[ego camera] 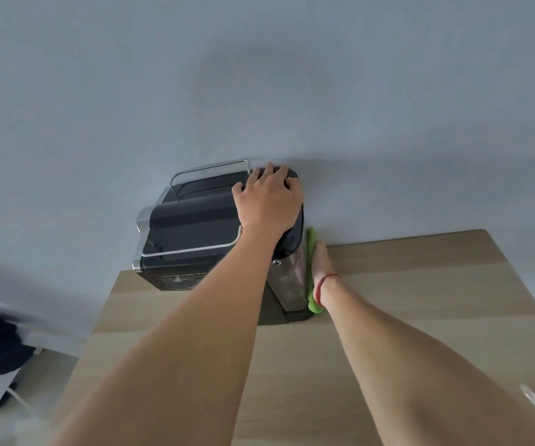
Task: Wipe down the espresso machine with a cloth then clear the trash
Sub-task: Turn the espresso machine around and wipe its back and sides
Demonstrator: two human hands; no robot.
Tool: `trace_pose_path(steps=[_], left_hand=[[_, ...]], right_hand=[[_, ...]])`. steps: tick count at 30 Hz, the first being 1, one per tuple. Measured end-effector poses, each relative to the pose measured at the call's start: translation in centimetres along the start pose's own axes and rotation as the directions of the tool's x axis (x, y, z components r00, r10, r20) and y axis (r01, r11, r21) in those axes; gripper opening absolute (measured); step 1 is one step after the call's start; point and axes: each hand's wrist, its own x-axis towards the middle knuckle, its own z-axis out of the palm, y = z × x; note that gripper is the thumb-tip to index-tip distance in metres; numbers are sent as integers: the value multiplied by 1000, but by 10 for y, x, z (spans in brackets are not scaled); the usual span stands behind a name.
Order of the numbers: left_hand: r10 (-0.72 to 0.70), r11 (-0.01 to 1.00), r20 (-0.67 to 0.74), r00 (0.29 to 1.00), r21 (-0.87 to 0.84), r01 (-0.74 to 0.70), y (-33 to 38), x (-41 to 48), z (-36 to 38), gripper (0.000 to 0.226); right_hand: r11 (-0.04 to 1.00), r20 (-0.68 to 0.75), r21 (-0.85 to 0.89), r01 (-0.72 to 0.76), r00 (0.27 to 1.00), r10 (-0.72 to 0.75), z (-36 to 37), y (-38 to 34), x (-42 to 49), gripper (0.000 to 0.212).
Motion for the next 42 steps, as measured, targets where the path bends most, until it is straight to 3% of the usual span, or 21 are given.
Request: trace_pose_path(steps=[3,5,9,13,16,22,26,29,32,34,37,40,42], left_hand=[[-15,1000,16,1000,2,15,2,-2,-5,44],[-15,1000,20,1000,10,15,3,-6,-6,45],[-18,1000,26,1000,0,18,3,-9,-6,47],[-18,1000,24,1000,-4,18,2,-9,-6,47],[-19,1000,16,1000,-12,20,2,-6,-3,47],[-2,1000,-47,999,-10,2,0,0,5,43],[-7,1000,-88,996,-19,5,-2,3,9,41],[-14,1000,-82,997,-25,12,-2,3,10,41],[-2,1000,-90,996,-19,0,-3,3,9,41],[-13,1000,-79,997,-28,11,-2,3,8,41],[-26,999,-51,998,-30,25,-1,2,6,41],[-29,999,-30,999,-34,28,1,-1,2,42],[-34,999,-18,999,-32,33,2,-2,0,42]], right_hand=[[993,19,-111,45,999,-44,12,-6,-6,64],[973,14,-197,123,992,-122,19,-19,-13,56],[958,79,-189,216,976,-204,33,-45,-24,49],[946,82,-174,273,962,-262,47,-51,-29,76],[929,37,-215,302,953,-301,43,-50,-9,83],[937,-86,-316,151,979,-187,26,-38,14,57],[936,-142,-349,51,984,-106,8,-25,53,92],[934,-181,-356,-31,983,-36,-1,-17,65,88],[939,-203,-334,-80,979,11,-3,-12,61,86],[944,-189,-318,-87,982,27,-4,-9,54,73],[965,-141,-260,-21,990,-17,-7,0,37,64],[997,-50,49,60,997,-58,-11,14,20,48],[988,-47,116,103,994,-98,-12,28,15,43]])
